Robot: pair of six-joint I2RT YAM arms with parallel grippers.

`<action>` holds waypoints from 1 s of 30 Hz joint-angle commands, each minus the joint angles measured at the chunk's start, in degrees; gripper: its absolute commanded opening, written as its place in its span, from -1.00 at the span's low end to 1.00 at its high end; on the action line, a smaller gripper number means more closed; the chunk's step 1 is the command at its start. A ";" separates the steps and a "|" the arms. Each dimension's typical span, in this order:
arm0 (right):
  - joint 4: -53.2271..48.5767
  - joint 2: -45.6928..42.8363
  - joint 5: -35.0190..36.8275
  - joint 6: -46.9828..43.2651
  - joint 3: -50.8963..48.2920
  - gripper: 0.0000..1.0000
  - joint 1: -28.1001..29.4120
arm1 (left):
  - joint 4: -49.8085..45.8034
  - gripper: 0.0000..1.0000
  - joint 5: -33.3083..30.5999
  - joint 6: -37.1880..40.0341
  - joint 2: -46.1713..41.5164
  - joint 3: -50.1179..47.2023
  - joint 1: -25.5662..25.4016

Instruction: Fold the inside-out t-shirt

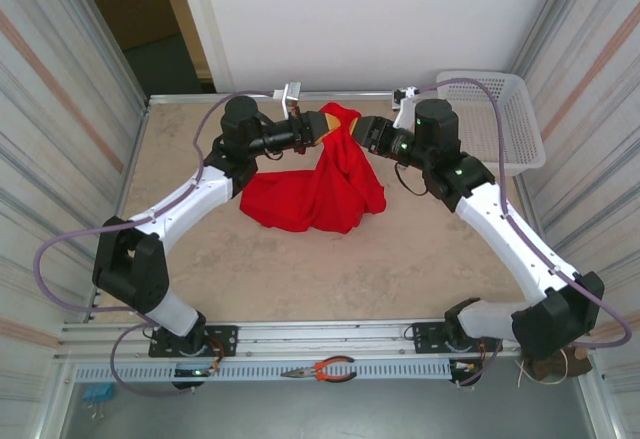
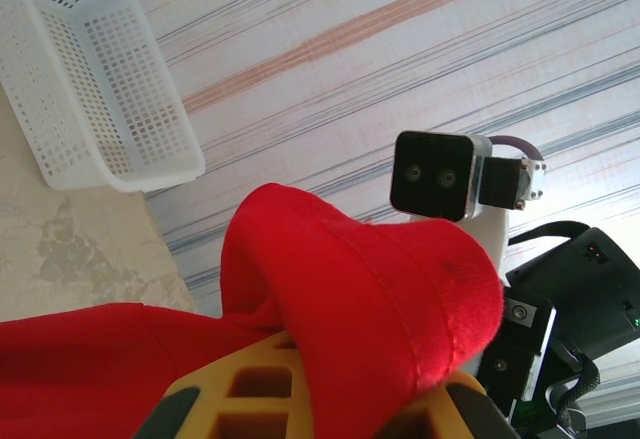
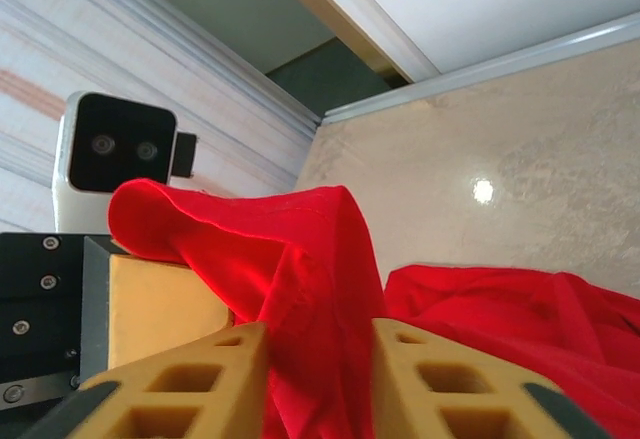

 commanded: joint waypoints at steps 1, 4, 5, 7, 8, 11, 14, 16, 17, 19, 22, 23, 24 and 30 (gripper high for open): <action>1.17 1.19 -1.00 -0.64 3.25 -0.64 0.27 | 1.01 -1.00 -0.16 1.51 -2.32 0.92 0.67; 0.71 1.69 -2.27 -1.04 4.83 -1.00 0.11 | 0.90 -1.00 -0.07 1.75 -2.07 0.65 0.67; 0.38 1.55 -3.04 -1.23 5.44 -1.00 -0.15 | 0.77 -1.00 -0.07 1.92 -1.91 0.67 0.66; -0.35 0.64 -4.28 -1.29 6.56 -1.00 -0.59 | -0.42 -1.00 -0.17 3.04 -1.61 0.66 0.88; -1.15 0.00 -4.82 -1.36 7.36 -1.00 -0.89 | -1.41 -1.00 -0.31 3.99 -1.57 0.63 1.08; -3.11 -2.15 -7.92 -1.29 10.13 -1.00 -2.05 | -5.78 -0.89 -1.60 7.16 -1.21 1.17 2.26; -4.97 -3.81 -8.89 -1.08 12.64 -1.00 -2.36 | -11.49 -0.22 -3.32 11.60 -1.03 2.96 3.51; -5.71 -4.20 -9.21 -0.46 13.50 -1.00 -2.66 | -14.97 0.05 -4.56 14.43 -1.35 4.21 3.99; -5.87 -4.24 -9.47 -0.14 13.53 -1.00 -3.06 | -16.76 0.13 -5.28 15.83 -1.78 4.64 4.10; -5.67 -4.37 -9.35 0.06 12.95 -1.00 -3.39 | -19.74 0.20 -6.95 18.16 -3.41 4.72 4.19; -4.94 -4.10 -9.52 0.78 11.43 -1.00 -4.02 | -22.34 0.23 -10.34 20.65 -7.31 2.48 3.77; -4.32 -4.11 -9.62 1.25 10.74 -1.00 -4.21 | -23.00 0.23 -11.91 21.54 -8.92 1.29 3.38; -3.86 -4.11 -9.70 1.55 10.10 -1.00 -4.30 | -23.54 0.23 -13.28 22.67 -10.61 0.18 2.72; -3.48 -4.14 -9.36 2.00 8.62 -1.00 -4.52 | -28.13 0.23 -23.56 30.71 -17.60 -3.07 -3.74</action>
